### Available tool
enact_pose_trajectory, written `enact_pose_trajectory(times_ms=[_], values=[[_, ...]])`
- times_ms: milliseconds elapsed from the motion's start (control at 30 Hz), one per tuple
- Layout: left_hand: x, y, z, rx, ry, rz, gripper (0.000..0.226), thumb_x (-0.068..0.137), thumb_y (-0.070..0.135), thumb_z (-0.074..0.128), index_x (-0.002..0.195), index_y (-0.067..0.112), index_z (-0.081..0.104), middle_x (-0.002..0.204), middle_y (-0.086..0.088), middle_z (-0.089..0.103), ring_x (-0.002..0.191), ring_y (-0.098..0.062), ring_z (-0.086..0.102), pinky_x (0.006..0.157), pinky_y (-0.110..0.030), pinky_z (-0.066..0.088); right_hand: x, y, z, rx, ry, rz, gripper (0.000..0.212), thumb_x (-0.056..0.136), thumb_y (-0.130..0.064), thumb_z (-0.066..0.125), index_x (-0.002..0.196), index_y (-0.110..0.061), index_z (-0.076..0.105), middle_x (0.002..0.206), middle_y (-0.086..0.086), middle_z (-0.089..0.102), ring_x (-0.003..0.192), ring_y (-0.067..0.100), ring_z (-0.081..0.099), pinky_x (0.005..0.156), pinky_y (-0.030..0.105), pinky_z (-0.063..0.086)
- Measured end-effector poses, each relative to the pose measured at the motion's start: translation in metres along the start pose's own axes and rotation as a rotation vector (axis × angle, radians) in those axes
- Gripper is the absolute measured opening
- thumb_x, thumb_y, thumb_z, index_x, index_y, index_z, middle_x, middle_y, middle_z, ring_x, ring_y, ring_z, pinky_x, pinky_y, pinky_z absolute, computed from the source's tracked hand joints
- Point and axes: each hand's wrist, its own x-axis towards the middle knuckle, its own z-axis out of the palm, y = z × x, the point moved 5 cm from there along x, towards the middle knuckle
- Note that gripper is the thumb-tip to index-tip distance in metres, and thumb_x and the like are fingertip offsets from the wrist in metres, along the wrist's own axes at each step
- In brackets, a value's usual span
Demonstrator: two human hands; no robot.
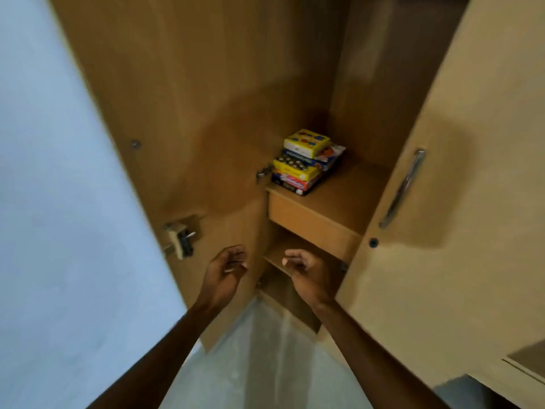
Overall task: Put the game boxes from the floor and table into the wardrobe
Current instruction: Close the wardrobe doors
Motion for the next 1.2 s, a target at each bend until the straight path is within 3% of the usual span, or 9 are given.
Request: enact_pose_trajectory(times_ms=[67, 200, 367, 500, 633, 833, 967, 1100, 1200], values=[[-0.011, 0.004, -0.040, 0.008, 0.114, -0.001, 0.034, 0.088, -0.006, 0.062, 0.119, 0.009, 0.062, 0.110, -0.007, 0.069, 0.104, -0.027, 0.066, 0.089, -0.031, 0.054, 0.001, -0.017, 0.040, 0.017, -0.074, -0.033, 0.019, 0.087, -0.018, 0.071, 0.106, -0.021, 0.070, 0.096, -0.005, 0.071, 0.092, 0.009, 0.068, 0.075, 0.018, 0.054], [-0.012, 0.022, -0.114, 0.029, 0.335, 0.041, 0.029, 0.089, 0.001, 0.062, 0.116, 0.012, 0.064, 0.114, -0.008, 0.070, 0.102, -0.022, 0.066, 0.098, -0.046, 0.052, 0.007, -0.065, 0.105, 0.030, -0.190, -0.114, 0.021, 0.087, -0.018, 0.070, 0.108, -0.020, 0.069, 0.097, -0.006, 0.070, 0.091, 0.010, 0.066, 0.071, 0.016, 0.050], [0.024, 0.062, -0.181, 0.082, 0.506, 0.086, 0.051, 0.093, 0.018, 0.064, 0.140, 0.016, 0.045, 0.141, -0.003, 0.052, 0.123, -0.022, 0.054, 0.103, -0.041, 0.047, 0.023, -0.128, 0.164, 0.020, -0.186, -0.242, 0.020, 0.089, -0.021, 0.068, 0.108, -0.021, 0.069, 0.098, -0.008, 0.070, 0.091, 0.006, 0.065, 0.069, 0.011, 0.048], [0.074, 0.072, -0.201, 0.063, 0.340, 0.100, 0.042, 0.099, 0.019, 0.052, 0.140, 0.015, 0.045, 0.140, -0.004, 0.054, 0.125, -0.026, 0.054, 0.105, -0.045, 0.047, 0.036, -0.158, 0.192, 0.020, -0.115, -0.285, 0.023, 0.090, -0.022, 0.067, 0.113, -0.020, 0.068, 0.104, -0.007, 0.069, 0.094, 0.006, 0.064, 0.072, 0.010, 0.049], [0.083, 0.065, -0.200, -0.005, 0.250, 0.152, 0.032, 0.103, 0.019, 0.043, 0.133, 0.014, 0.053, 0.129, -0.001, 0.061, 0.113, -0.020, 0.060, 0.094, -0.032, 0.048, 0.039, -0.157, 0.200, 0.036, -0.055, -0.270, 0.024, 0.089, -0.022, 0.068, 0.112, -0.023, 0.067, 0.100, -0.010, 0.068, 0.096, 0.008, 0.065, 0.074, 0.014, 0.051], [0.074, 0.061, -0.187, -0.041, 0.065, 0.312, 0.020, 0.101, 0.016, 0.047, 0.102, 0.018, 0.066, 0.098, 0.003, 0.070, 0.091, -0.008, 0.067, 0.082, -0.028, 0.054, 0.015, -0.143, 0.179, 0.069, 0.001, -0.236, 0.039, 0.083, -0.026, 0.075, 0.119, -0.022, 0.064, 0.106, -0.010, 0.068, 0.099, 0.006, 0.065, 0.073, 0.016, 0.053], [0.064, 0.075, -0.150, -0.003, -0.244, 0.406, 0.019, 0.099, 0.018, 0.053, 0.106, 0.012, 0.070, 0.100, -0.002, 0.073, 0.097, -0.017, 0.069, 0.085, -0.029, 0.057, -0.005, -0.133, 0.141, 0.084, 0.115, -0.266, 0.054, 0.069, -0.032, 0.086, 0.118, -0.026, 0.065, 0.108, -0.009, 0.071, 0.098, 0.005, 0.067, 0.081, 0.023, 0.056], [0.065, 0.095, -0.110, 0.001, -0.194, 0.416, 0.017, 0.093, 0.021, 0.064, 0.109, 0.019, 0.064, 0.096, 0.007, 0.068, 0.089, -0.002, 0.065, 0.076, -0.016, 0.054, -0.021, -0.129, 0.101, 0.015, 0.305, -0.288, 0.048, 0.067, -0.030, 0.086, 0.111, -0.028, 0.067, 0.101, -0.015, 0.070, 0.095, -0.002, 0.065, 0.081, 0.030, 0.058], [0.071, 0.102, -0.063, 0.032, -0.323, 0.437, 0.018, 0.093, 0.018, 0.063, 0.110, 0.023, 0.063, 0.098, 0.007, 0.068, 0.091, -0.002, 0.065, 0.077, -0.018, 0.055, -0.027, -0.124, 0.067, -0.091, 0.439, -0.297, 0.046, 0.071, -0.030, 0.084, 0.111, -0.035, 0.062, 0.100, -0.024, 0.065, 0.094, -0.004, 0.063, 0.080, 0.028, 0.059]])
